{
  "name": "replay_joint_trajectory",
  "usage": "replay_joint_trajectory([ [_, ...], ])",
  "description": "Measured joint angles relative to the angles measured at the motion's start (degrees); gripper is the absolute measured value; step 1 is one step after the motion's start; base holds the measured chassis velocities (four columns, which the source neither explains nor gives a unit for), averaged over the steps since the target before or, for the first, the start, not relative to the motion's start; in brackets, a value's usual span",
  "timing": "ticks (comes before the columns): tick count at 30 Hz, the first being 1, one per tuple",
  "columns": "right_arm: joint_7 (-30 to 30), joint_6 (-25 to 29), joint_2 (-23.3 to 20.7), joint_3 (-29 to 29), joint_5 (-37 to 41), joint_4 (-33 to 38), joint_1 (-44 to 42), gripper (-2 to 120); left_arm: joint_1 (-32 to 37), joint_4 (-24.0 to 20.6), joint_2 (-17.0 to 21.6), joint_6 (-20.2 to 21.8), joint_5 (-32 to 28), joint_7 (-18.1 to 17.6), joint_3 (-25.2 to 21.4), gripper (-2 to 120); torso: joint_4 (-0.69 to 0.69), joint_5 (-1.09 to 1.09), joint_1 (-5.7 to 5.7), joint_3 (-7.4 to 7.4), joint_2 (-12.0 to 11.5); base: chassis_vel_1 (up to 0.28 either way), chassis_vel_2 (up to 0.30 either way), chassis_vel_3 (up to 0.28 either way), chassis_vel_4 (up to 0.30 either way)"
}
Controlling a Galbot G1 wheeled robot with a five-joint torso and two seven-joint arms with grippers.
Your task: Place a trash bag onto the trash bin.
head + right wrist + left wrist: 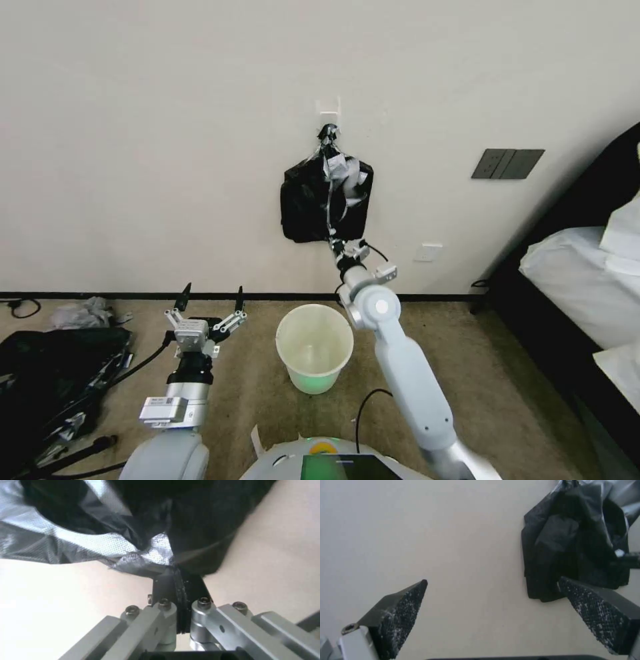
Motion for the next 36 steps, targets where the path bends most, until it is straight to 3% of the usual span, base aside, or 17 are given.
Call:
replay_joint_trajectory([
  [20, -3.00, -0.08, 0.19, -1.41, -5.73, 4.79, -14.46, 0, -0.57, 0.27, 0.06, -0.08, -0.10, 0.30, 0.53, 100, -0.01, 0.00, 0.00, 0.00, 0.00, 0.000, 0.000, 0.000, 0.000],
  [36, -4.51, 0.09, 0.10, -2.02, -8.27, 6.33, -18.74, 0, -1.01, 0.43, -0.16, -0.16, -0.08, 0.41, 0.89, 100, 0.00, 0.00, 0.00, 0.00, 0.00, 0.000, 0.000, 0.000, 0.000],
])
